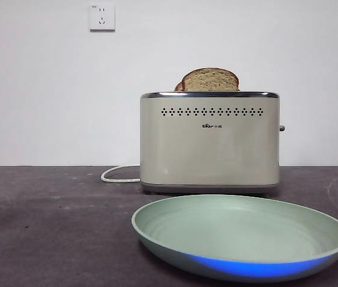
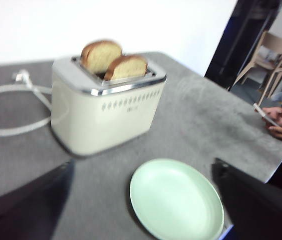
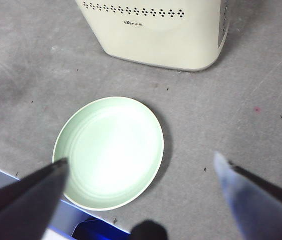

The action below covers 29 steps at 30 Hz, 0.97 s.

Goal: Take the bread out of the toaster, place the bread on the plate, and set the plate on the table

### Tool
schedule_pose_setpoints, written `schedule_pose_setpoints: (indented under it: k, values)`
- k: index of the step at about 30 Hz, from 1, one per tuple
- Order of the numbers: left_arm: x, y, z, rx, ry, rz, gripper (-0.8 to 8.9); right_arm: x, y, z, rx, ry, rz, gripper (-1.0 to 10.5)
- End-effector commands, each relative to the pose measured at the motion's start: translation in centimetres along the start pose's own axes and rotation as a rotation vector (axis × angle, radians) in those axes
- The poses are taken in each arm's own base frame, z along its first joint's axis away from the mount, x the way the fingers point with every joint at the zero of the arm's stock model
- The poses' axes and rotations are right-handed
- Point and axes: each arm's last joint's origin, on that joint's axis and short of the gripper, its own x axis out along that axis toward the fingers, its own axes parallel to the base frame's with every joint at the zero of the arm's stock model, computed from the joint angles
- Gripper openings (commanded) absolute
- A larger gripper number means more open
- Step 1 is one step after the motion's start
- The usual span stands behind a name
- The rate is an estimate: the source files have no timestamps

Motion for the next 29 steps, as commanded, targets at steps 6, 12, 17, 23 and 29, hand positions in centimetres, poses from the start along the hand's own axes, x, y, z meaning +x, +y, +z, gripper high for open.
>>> schedule_pose_setpoints:
  k: [6,12,17,23,29]
  values:
    - [2.7,1.9,1.9,0.065,-0.048,-0.072,5.15,-0.1,0.1,0.1,-0.002,-0.010,0.002,5.8]
    - [6.6,3.5,3.4,0.135,-0.100,-0.147,5.07,0.3,-0.1,0.3,0.003,0.006,0.002,5.8]
    - [10.7,4.2,4.6,0.174,-0.108,-0.201,5.01,0.8,-0.3,0.5,0.010,0.027,0.003,5.8]
    - [16.1,4.6,6.6,0.241,-0.059,-0.228,5.01,1.2,-0.4,0.7,0.017,0.045,0.004,5.8]
    - [21.6,4.8,8.3,0.296,-0.031,-0.241,5.01,1.4,-0.5,0.7,0.017,0.050,0.004,5.8]
